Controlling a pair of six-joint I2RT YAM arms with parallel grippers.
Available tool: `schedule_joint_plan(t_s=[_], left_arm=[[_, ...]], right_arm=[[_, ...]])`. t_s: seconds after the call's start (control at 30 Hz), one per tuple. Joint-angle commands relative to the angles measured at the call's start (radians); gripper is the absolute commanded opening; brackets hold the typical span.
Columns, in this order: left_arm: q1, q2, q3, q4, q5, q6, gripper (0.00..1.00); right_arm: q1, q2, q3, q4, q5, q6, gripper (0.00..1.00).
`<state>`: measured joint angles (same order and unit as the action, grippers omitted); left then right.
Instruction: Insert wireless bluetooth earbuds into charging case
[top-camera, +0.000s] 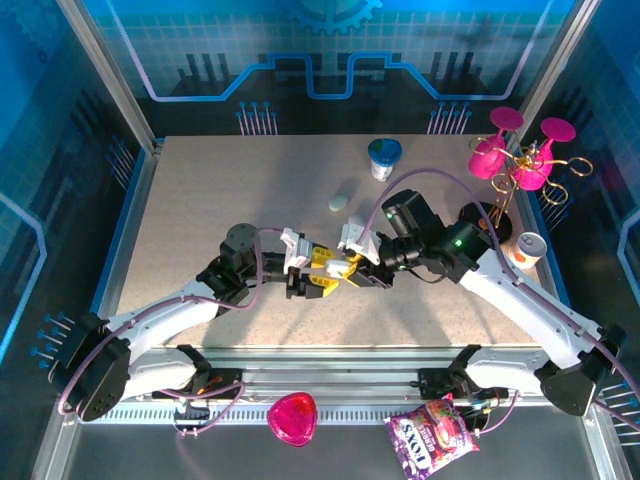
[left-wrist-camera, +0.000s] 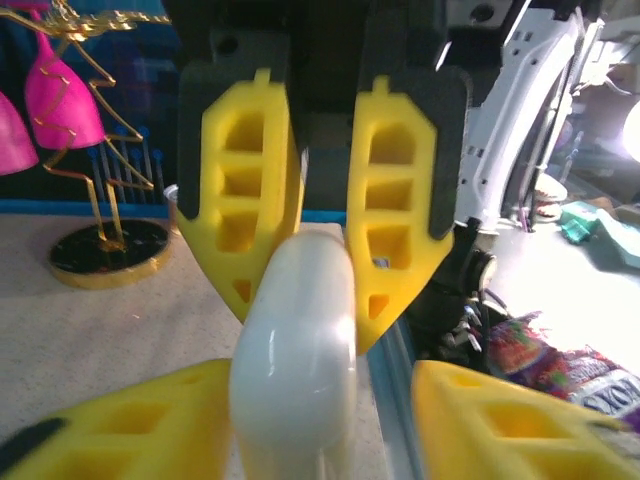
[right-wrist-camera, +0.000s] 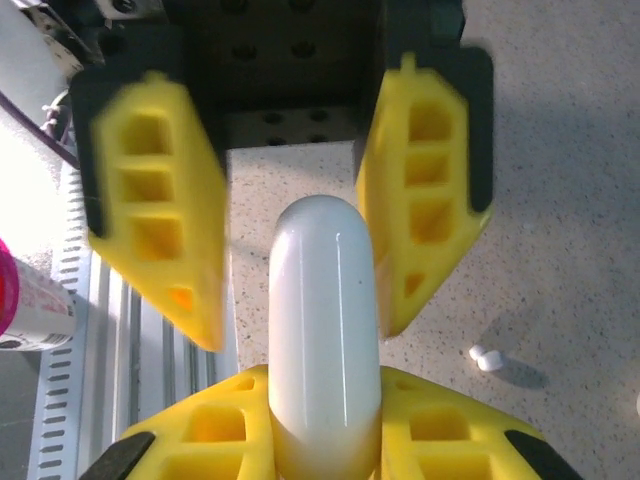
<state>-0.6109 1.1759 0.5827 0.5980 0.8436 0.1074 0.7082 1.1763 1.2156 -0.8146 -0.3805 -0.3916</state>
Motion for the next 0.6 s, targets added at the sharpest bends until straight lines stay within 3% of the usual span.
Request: schedule_joint_plan(t_s=[0.0,0.1,0.23,0.33,0.43,0.57], left_arm=[[0.002,-0.027,-0.033,0.048,-0.143,0.01,0.69],[0.004,-0.059,-0.081,0.04,-0.31,0.029,0.87],[0.003,-0.101,-0.131,-0.019,-0.452,0.075,0.99],[0.002,-0.109,-0.141,-0.1,-0.518,0.112,0.99],[-0.001,-0.08,-0.141,-0.179,-0.573,0.155,0.99],[-0.008,-0.03,-0.136,-0.206,-0.593,0.173,0.99]], right_arm=[[-0.076,-0.043,-0.073,0.121,-0.023,0.085,0.18],[-0.166,-0.065,-0.155,0.268,-0.01,0.21,0.18],[-0.264,-0.052,-0.254,0.439,0.087,0.439,0.18],[-0.311,-0.018,-0.294,0.453,0.176,0.559,0.2],[-0.372,0.045,-0.358,0.518,0.16,0.676,0.19],[-0.413,0.171,-0.384,0.576,0.144,0.72,0.19]])
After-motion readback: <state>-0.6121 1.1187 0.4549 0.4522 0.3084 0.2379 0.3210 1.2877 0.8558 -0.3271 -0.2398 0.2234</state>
